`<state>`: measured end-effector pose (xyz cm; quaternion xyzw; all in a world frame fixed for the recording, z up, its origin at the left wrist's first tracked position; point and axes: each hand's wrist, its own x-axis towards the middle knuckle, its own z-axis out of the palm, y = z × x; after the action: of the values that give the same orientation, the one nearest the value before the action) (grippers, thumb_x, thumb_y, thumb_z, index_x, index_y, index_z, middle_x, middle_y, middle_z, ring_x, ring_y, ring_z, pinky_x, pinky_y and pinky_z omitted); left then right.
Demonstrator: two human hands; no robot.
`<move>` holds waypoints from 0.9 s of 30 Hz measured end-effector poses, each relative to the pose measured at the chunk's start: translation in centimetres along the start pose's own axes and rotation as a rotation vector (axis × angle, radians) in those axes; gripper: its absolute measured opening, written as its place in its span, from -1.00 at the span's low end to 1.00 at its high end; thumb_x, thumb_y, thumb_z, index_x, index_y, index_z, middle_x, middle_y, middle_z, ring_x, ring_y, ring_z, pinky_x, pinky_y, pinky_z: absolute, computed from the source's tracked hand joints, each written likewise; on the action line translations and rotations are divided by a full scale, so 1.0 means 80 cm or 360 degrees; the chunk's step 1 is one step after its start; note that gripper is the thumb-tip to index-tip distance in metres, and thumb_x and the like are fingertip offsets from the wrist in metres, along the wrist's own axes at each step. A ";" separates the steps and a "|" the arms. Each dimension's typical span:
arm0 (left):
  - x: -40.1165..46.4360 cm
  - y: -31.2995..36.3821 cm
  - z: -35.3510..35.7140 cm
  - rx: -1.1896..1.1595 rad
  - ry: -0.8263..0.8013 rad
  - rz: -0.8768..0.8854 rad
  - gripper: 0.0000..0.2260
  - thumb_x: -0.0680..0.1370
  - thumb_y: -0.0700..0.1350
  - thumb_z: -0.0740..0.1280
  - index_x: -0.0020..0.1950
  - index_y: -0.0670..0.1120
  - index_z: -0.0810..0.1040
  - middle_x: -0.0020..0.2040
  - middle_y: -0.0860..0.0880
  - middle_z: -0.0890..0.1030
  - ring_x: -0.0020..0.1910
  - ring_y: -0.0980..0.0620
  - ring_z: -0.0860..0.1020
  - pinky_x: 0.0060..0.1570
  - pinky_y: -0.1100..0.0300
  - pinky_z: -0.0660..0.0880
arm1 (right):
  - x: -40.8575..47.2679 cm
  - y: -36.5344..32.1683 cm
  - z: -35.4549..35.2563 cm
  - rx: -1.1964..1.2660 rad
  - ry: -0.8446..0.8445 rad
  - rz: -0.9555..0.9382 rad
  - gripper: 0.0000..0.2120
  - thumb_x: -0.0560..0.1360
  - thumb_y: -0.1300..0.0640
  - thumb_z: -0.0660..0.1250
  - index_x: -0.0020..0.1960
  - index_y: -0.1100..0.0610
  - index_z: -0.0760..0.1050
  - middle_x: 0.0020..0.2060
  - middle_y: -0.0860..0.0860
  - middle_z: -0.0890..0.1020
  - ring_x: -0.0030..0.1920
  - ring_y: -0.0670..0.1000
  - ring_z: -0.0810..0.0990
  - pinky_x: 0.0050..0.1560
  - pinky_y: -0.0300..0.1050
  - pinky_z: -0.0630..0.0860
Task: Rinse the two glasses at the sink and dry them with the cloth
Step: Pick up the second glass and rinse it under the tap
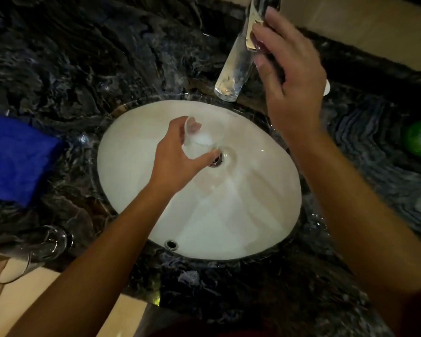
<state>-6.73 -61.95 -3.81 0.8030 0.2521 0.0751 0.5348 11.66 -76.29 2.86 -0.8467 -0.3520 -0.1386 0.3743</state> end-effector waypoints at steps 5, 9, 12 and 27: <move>0.018 -0.007 0.012 0.0058 0.0014 -0.0017 -0.30 0.38 0.06 0.64 0.40 -0.03 0.38 0.28 0.03 0.62 0.24 0.04 0.59 0.25 0.14 0.54 | 0.005 0.001 0.013 0.0103 0.0205 0.0091 -0.72 0.63 0.15 0.35 0.33 0.02 0.63 0.38 -0.01 0.60 0.27 -0.05 0.55 0.22 0.11 0.53; 0.029 -0.014 0.019 0.0128 -0.0004 -0.0030 -0.29 0.38 0.02 0.64 0.41 -0.06 0.37 0.29 0.01 0.60 0.23 0.04 0.58 0.19 0.28 0.51 | 0.008 0.004 0.016 0.0419 0.0173 0.0180 -0.70 0.58 0.31 0.39 0.30 0.20 0.64 0.35 0.16 0.61 0.38 0.02 0.59 0.28 0.10 0.60; 0.036 -0.017 0.024 0.0139 -0.0018 -0.0016 -0.30 0.39 0.02 0.64 0.41 -0.05 0.38 0.29 0.03 0.60 0.24 0.05 0.57 0.23 0.21 0.52 | 0.011 0.000 0.012 0.0481 0.0138 0.0211 -0.68 0.56 0.37 0.40 0.30 0.26 0.62 0.34 0.21 0.60 0.38 0.06 0.60 0.30 0.02 0.60; 0.054 -0.029 0.048 0.0240 -0.0113 -0.0055 -0.34 0.39 0.06 0.63 0.36 -0.04 0.39 0.23 0.02 0.61 0.14 0.02 0.59 0.10 0.19 0.54 | 0.055 -0.022 -0.022 0.0506 0.0023 0.0461 -0.71 0.54 0.08 0.43 0.25 0.06 0.67 0.23 -0.12 0.66 0.28 -0.19 0.62 0.31 -0.12 0.57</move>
<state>-2.27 -62.28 -8.16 0.8387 0.2517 0.0182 0.4825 13.62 -74.59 7.24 -0.8177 -0.2414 -0.0324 0.5215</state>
